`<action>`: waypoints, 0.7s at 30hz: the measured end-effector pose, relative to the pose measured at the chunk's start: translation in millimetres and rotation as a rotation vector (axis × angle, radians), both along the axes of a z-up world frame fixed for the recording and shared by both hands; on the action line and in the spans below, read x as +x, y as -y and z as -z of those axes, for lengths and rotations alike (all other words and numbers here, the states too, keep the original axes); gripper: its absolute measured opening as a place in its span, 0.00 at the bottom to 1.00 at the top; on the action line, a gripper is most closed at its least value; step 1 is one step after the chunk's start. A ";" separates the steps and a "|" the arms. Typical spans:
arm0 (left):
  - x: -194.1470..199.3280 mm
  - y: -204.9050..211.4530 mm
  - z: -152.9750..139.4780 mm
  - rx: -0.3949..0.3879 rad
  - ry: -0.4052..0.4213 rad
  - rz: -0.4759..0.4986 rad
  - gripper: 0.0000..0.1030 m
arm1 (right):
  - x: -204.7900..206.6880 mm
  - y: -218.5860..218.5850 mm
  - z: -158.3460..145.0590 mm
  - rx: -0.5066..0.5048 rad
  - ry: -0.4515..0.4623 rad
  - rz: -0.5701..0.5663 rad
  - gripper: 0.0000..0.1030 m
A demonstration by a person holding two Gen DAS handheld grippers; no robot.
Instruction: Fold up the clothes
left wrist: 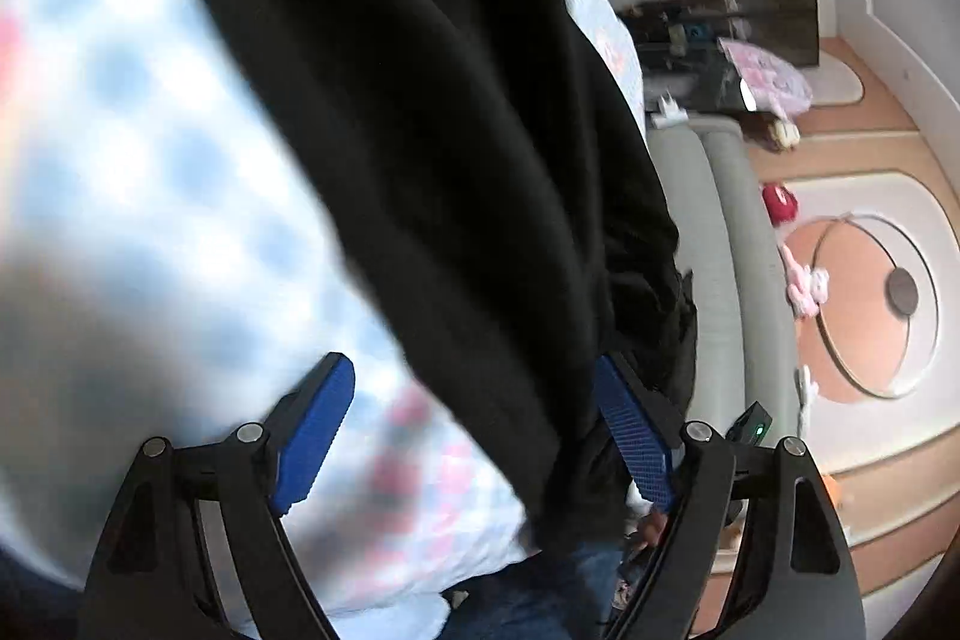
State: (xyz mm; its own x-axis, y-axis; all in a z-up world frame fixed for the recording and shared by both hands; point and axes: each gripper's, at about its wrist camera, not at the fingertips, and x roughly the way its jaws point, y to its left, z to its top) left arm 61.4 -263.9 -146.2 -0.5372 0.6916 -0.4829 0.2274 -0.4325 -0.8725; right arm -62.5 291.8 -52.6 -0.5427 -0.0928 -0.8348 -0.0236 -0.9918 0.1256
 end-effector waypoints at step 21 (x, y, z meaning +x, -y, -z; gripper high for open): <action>-39.8 -147.6 -69.6 -0.115 -0.164 0.223 0.83 | 50.9 95.7 22.6 -0.506 0.044 -0.398 0.15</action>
State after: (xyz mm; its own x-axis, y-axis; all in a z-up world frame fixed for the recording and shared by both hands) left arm 21.7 -116.3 -76.6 -0.4556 0.7468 -0.4844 -0.0237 -0.5541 -0.8321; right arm -11.7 196.1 -75.3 -0.3521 -0.6680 -0.6557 0.3185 -0.7442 0.5872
